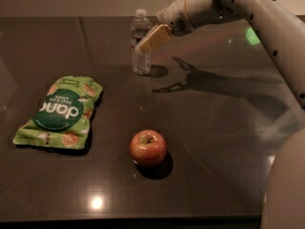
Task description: Knock water bottle over
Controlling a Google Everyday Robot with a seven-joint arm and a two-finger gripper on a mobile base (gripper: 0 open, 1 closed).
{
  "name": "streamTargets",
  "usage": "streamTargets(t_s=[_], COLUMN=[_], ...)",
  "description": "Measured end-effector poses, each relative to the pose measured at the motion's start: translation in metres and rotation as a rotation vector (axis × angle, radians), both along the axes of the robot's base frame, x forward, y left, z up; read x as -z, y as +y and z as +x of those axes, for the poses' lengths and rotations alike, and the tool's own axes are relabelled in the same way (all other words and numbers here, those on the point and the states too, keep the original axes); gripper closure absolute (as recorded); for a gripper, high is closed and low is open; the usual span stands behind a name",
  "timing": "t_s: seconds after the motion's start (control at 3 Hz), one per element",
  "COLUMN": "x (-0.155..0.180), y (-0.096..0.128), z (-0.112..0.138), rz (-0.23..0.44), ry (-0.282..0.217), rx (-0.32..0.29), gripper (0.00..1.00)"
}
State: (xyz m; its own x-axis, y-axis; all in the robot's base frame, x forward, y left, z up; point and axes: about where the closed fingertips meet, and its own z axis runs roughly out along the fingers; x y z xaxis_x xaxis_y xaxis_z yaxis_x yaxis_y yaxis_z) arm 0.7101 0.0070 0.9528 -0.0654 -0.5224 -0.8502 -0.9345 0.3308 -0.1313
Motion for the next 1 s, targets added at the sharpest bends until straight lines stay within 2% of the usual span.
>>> streamTargets(t_s=[0.33, 1.0], x=[0.0023, 0.0048], y=[0.01, 0.0156], z=[0.0097, 0.015], rz=[0.049, 0.091], ry=[0.008, 0.019], rx=[-0.004, -0.006], gripper=[0.02, 0.5])
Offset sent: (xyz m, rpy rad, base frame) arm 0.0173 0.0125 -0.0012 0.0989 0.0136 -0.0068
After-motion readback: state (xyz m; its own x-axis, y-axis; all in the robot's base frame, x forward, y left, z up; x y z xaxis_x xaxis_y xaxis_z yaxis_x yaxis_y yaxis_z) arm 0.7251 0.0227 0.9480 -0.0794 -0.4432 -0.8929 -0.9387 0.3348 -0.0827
